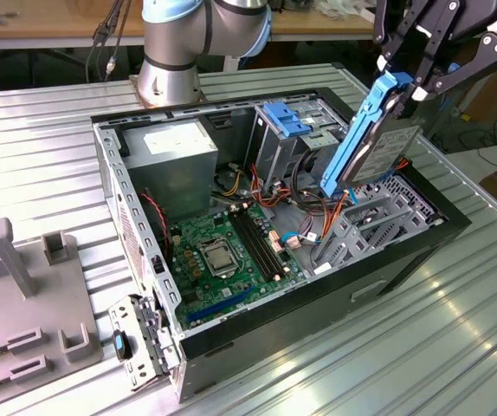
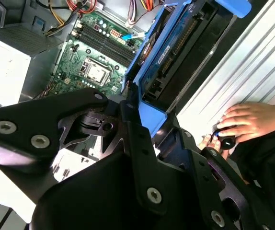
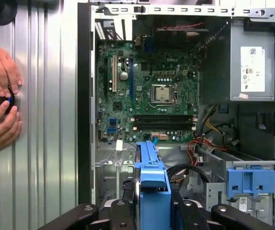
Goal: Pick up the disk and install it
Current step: 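Insert the disk into the insertion slot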
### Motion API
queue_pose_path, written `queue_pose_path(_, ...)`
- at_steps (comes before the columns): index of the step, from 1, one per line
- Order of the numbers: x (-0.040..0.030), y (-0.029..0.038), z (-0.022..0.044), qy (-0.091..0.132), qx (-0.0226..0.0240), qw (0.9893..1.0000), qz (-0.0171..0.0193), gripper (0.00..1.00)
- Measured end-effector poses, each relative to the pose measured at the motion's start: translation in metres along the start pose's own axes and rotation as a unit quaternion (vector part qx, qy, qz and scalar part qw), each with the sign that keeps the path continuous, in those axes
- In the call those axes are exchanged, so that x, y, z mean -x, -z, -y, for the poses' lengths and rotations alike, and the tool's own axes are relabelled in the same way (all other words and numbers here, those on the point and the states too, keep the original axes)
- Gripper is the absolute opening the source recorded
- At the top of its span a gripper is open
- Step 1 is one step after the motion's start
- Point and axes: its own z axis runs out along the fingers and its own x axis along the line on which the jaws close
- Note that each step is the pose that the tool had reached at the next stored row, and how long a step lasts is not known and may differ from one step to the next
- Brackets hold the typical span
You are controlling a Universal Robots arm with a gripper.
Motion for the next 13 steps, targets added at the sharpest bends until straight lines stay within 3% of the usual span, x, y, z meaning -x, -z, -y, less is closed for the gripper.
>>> queue_pose_path(13,-0.0058,-0.0035,0.0256,0.000,0.0000,1.0000,0.0000,0.37)
